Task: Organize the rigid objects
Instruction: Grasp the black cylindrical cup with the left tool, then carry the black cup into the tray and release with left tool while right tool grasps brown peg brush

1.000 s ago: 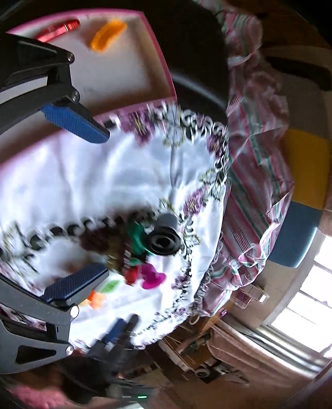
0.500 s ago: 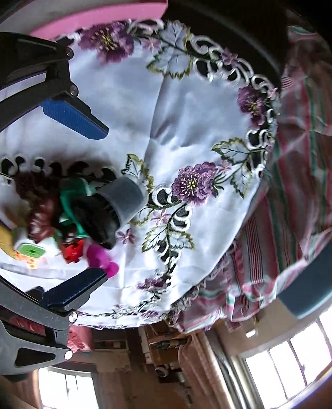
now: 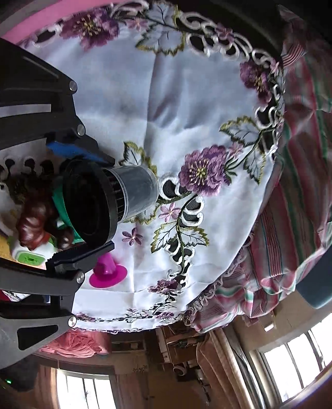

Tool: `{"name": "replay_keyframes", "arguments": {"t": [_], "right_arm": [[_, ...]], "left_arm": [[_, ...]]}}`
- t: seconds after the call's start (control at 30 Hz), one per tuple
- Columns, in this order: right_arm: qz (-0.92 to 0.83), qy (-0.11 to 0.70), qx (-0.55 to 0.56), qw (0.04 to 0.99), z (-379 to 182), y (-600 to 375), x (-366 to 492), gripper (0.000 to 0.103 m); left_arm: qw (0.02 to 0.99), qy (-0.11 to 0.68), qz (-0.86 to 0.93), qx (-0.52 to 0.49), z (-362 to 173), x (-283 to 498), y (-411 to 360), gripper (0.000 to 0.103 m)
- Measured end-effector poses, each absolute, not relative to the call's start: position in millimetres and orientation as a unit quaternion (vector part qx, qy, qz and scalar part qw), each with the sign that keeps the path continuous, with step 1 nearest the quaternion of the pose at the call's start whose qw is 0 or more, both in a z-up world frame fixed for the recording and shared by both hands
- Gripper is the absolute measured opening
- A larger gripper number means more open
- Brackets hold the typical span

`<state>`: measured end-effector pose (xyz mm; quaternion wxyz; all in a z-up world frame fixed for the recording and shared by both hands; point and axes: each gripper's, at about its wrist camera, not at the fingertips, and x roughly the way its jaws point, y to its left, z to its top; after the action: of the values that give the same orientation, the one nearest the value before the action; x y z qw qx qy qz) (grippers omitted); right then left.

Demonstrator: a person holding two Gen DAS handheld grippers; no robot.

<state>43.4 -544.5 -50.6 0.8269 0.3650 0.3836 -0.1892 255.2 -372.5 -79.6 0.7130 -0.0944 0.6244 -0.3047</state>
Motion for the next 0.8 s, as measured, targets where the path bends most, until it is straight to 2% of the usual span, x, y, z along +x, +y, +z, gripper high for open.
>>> {"name": "replay_keyframes", "arguments": {"t": [0.27, 0.47, 0.53, 0.57, 0.6, 0.8], "right_arm": [[-0.159, 0.378, 0.355, 0.840, -46.1, -536.4, 47.9, 0.045], [-0.099, 0.376, 0.290, 0.874, -28.7, -504.3, 61.0, 0.045], [-0.080, 0.388, 0.258, 0.881, -26.9, -488.6, 68.4, 0.050], [-0.074, 0.398, 0.236, 0.884, -27.6, -478.2, 73.4, 0.060], [-0.073, 0.405, 0.219, 0.885, -28.9, -471.5, 77.8, 0.064], [-0.074, 0.455, 0.125, 0.879, -49.5, -442.6, 104.0, 0.064]], "left_arm": [[0.760, 0.560, -0.328, -0.036, -55.0, 215.1, -315.3, 0.058], [0.782, 0.522, -0.341, -0.025, -39.7, 175.1, -268.9, 0.058], [0.785, 0.514, -0.344, -0.031, -36.1, 163.3, -254.1, 0.058], [0.789, 0.509, -0.344, -0.030, -34.5, 157.8, -247.6, 0.058], [0.794, 0.502, -0.342, -0.027, -32.5, 151.7, -241.0, 0.058], [0.798, 0.492, -0.347, -0.043, -26.7, 125.9, -211.7, 0.058]]}}
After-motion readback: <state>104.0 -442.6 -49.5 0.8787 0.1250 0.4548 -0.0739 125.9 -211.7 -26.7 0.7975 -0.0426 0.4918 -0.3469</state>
